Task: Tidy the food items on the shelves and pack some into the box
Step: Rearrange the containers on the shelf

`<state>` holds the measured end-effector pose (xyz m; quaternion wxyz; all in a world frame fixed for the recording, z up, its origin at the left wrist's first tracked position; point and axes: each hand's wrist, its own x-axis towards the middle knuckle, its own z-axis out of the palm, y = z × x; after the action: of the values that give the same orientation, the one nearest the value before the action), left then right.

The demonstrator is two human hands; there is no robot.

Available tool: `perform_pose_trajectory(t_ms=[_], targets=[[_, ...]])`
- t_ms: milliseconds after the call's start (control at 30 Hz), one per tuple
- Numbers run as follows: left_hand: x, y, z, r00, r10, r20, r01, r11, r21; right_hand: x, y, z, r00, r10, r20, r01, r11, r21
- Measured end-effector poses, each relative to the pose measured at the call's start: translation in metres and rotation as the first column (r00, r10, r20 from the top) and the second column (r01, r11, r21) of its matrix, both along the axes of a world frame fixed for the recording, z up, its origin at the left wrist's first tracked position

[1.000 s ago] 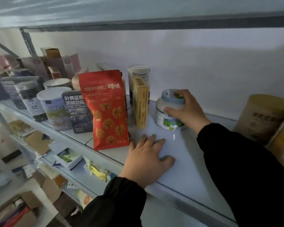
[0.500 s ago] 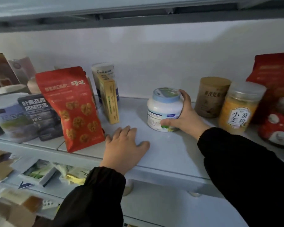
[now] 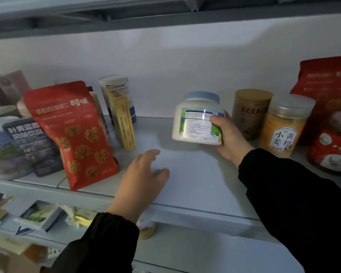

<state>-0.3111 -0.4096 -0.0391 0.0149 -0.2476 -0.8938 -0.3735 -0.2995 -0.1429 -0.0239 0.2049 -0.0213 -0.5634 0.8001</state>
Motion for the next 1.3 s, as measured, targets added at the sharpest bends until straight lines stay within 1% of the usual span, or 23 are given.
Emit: perform_pose_trajectory(t_ms=[33,67,100,167,200,233,267,333,367,467,600,767,900,967,1067,1133,1233,1300], targets=[[0.004,0.002,0.007,0.995,-0.015,0.097,-0.008,0.973,0.232,0.001,-0.002,0.003,1.000,0.024,0.004,-0.024,1.000,-0.014],[0.004,0.008,0.015,0.981,-0.047,0.188,-0.039,0.901,0.432,0.003,-0.003,0.006,0.999,0.052,0.015,-0.052,0.998,-0.034],[0.000,0.018,0.024,0.965,-0.069,0.253,-0.079,0.845,0.529,0.003,-0.004,0.006,0.996,0.081,0.023,-0.079,0.995,-0.058],[-0.020,0.044,0.036,0.925,-0.095,0.367,-0.153,0.792,0.591,0.004,-0.003,0.007,0.992,0.121,0.020,-0.119,0.989,-0.089],[-0.029,0.058,0.043,0.871,-0.159,0.465,-0.196,0.756,0.625,0.004,-0.004,0.008,0.991,0.137,0.009,-0.135,0.986,-0.102],[-0.038,0.071,0.046,0.798,-0.245,0.550,-0.220,0.731,0.646,0.005,-0.004,0.009,0.989,0.146,-0.005,-0.146,0.984,-0.101],[-0.045,0.084,0.046,0.730,-0.344,0.591,-0.208,0.712,0.671,0.006,-0.005,0.009,0.989,0.147,-0.012,-0.148,0.985,-0.090],[-0.046,0.100,0.041,0.655,-0.473,0.589,-0.126,0.701,0.702,0.006,-0.004,0.010,0.990,0.138,-0.034,-0.140,0.988,-0.069],[-0.045,0.104,0.038,0.649,-0.501,0.572,-0.096,0.693,0.715,0.005,-0.003,0.009,0.990,0.134,-0.051,-0.137,0.989,-0.054],[-0.050,0.107,0.028,0.644,-0.556,0.525,-0.076,0.637,0.767,0.002,-0.002,0.007,0.987,0.139,-0.081,-0.139,0.990,0.004],[-0.062,0.106,0.015,0.631,-0.617,0.470,-0.075,0.555,0.829,-0.003,-0.002,0.004,0.974,0.202,-0.100,-0.196,0.978,0.067],[-0.062,0.101,0.011,0.610,-0.670,0.422,-0.017,0.522,0.853,-0.007,0.002,-0.001,0.978,0.194,-0.080,-0.186,0.978,0.093],[-0.062,0.100,0.008,0.630,-0.695,0.347,0.074,0.498,0.864,-0.005,0.005,-0.002,0.986,0.135,-0.098,-0.122,0.985,0.121],[-0.064,0.099,0.007,0.629,-0.712,0.312,0.108,0.477,0.872,-0.007,0.004,-0.003,0.993,0.078,-0.092,-0.063,0.985,0.164],[-0.065,0.099,0.009,0.631,-0.702,0.330,0.082,0.483,0.872,-0.007,-0.002,-0.005,0.998,-0.037,-0.043,0.045,0.978,0.205],[-0.064,0.097,0.012,0.630,-0.695,0.347,0.038,0.474,0.880,-0.008,-0.005,-0.007,0.997,-0.076,-0.027,0.080,0.976,0.204],[-0.068,0.094,0.014,0.645,-0.690,0.329,0.011,0.439,0.898,-0.008,-0.003,-0.004,0.999,-0.034,-0.028,0.038,0.984,0.174],[-0.071,0.093,0.013,0.622,-0.712,0.326,-0.006,0.412,0.911,-0.006,-0.003,-0.002,0.999,0.043,-0.016,-0.041,0.988,0.147]])
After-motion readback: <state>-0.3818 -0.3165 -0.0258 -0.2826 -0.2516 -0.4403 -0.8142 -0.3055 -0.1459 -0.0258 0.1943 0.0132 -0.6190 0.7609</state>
